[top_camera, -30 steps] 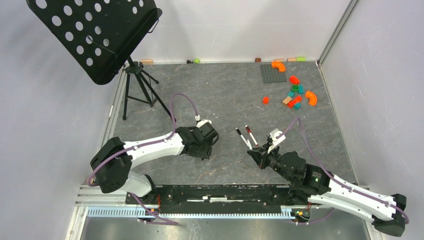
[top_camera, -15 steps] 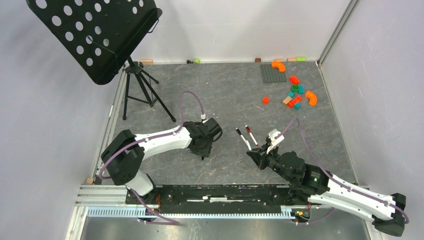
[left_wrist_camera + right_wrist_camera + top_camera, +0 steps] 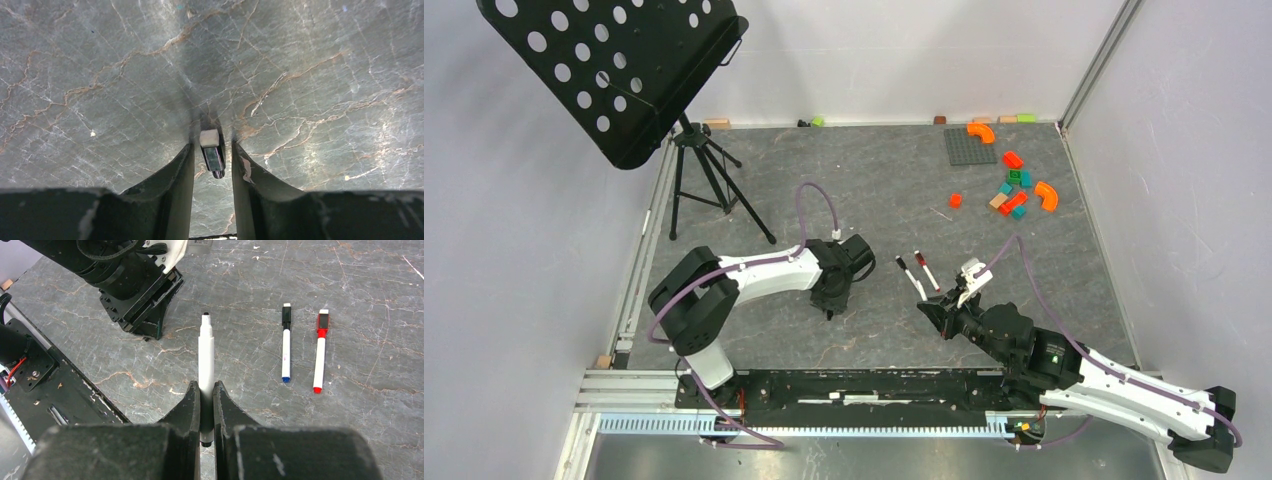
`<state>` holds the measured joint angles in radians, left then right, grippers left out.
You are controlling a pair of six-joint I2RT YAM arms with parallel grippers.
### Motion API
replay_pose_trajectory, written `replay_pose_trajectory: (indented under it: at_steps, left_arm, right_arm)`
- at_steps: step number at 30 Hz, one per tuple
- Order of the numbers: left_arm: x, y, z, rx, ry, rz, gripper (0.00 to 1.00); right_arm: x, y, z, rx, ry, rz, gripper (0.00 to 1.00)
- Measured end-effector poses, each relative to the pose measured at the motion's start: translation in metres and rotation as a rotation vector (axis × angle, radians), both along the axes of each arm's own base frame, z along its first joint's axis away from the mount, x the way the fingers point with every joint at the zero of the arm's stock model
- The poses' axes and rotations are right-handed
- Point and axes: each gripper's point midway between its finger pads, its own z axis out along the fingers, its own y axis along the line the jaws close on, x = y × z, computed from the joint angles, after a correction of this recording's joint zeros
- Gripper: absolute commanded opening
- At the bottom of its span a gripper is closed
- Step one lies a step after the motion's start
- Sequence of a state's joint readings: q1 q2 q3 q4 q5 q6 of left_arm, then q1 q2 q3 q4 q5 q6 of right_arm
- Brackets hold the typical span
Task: Insert the pens into the pen caps
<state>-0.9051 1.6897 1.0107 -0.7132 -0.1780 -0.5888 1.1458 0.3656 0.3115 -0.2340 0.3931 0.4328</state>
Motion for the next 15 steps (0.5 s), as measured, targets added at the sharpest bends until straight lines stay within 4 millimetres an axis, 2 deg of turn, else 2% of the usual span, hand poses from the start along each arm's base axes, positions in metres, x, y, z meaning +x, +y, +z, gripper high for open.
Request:
replay_pose_trajectory:
  at_steps: [7, 15]
  left_arm:
    - [0.0024, -0.0015, 0.0002, -0.001, -0.006, 0.002, 0.37]
    - [0.0031, -0.0019, -0.0003, 0.002, -0.006, 0.003, 0.30]
  right_arm:
    - [0.0000, 0.0000, 0.0000, 0.000, 0.000, 0.000, 0.01]
    - [0.0000, 0.0001, 0.0000, 0.000, 0.000, 0.000, 0.01]
